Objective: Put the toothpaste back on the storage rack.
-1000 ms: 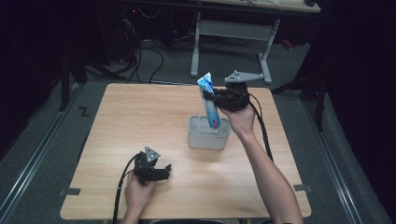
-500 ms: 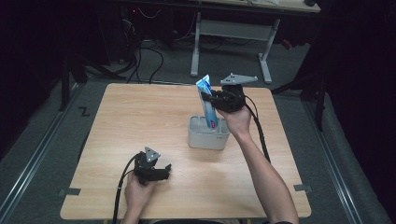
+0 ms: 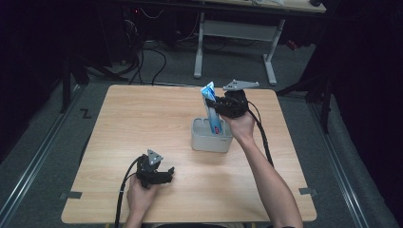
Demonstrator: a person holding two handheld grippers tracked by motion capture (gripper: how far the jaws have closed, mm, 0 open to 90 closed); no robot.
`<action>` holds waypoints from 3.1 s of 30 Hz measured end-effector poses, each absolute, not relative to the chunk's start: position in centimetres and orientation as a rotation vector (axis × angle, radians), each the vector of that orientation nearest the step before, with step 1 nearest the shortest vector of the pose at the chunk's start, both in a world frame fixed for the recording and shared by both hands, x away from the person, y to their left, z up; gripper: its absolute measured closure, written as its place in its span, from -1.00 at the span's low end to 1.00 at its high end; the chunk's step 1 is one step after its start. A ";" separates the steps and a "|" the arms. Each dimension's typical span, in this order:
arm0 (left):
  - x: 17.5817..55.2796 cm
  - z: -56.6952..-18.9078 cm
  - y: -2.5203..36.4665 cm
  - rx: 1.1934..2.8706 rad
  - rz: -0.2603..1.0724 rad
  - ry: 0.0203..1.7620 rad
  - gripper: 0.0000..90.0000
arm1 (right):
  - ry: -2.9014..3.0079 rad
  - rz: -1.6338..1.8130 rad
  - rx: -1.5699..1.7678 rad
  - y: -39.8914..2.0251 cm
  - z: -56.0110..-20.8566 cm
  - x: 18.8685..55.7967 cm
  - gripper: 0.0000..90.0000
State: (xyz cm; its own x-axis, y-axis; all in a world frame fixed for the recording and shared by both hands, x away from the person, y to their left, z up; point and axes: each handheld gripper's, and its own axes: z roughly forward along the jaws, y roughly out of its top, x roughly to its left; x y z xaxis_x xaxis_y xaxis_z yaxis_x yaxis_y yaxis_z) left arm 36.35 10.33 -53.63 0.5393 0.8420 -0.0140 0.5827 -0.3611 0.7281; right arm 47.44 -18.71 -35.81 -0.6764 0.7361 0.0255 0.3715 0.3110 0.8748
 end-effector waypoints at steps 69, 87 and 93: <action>36.3 -53.6 10.3 2.080 0.480 1.149 -0.65 | 2.307 1.196 1.039 -19.6 -40.8 46.8 0.46; 36.3 -53.6 10.3 2.081 0.481 1.147 -0.65 | 2.249 1.274 1.038 -21.6 -39.2 45.3 0.21; 36.3 -53.6 10.3 2.082 0.482 1.147 -0.65 | 2.206 1.321 1.070 -22.9 -39.1 45.1 0.21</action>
State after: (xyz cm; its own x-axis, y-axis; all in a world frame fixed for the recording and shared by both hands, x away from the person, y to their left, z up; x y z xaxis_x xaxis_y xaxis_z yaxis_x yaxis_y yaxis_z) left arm 36.31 10.29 -53.62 0.5382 0.8428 -0.0113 0.5818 -0.3618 0.7284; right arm 45.13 -22.92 -39.13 -0.6512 0.7550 0.0770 0.4244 0.2782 0.8617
